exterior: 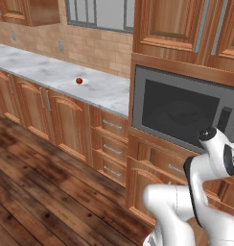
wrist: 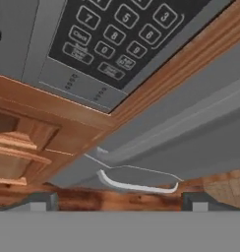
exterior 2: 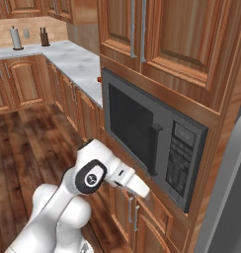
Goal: Remove the apple from the bowl and place it on the small plate. Then place the bowl with only the chicken drumstick in the microwave, close the door, and press the start button to microwave the chicken drumstick.
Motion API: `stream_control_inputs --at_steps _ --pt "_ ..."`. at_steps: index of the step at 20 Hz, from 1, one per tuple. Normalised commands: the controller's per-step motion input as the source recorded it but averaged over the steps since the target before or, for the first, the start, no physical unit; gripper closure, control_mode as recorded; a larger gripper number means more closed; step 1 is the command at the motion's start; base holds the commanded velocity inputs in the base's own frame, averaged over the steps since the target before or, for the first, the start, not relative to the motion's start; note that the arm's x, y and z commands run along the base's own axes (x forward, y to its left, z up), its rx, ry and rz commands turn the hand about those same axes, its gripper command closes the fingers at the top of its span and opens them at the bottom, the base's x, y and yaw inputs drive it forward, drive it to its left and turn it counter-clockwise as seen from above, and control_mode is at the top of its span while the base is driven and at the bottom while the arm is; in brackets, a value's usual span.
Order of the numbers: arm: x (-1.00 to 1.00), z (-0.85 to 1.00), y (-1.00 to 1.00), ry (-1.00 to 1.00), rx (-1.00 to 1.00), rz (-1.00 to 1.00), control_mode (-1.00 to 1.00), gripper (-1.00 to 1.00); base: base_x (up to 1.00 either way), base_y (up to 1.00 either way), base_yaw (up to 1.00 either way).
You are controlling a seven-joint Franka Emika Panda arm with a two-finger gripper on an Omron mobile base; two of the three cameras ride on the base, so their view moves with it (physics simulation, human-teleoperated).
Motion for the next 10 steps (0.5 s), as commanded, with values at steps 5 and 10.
stream_control_inputs --at_steps 5,10 --pt "-0.04 -0.22 0.0 -0.48 0.0 -0.34 -1.0 -1.0 0.0 0.0 0.0" --pt "-0.13 -0.03 -0.02 -0.4 -0.02 -0.21 -1.0 -1.0 0.0 0.0 0.0"
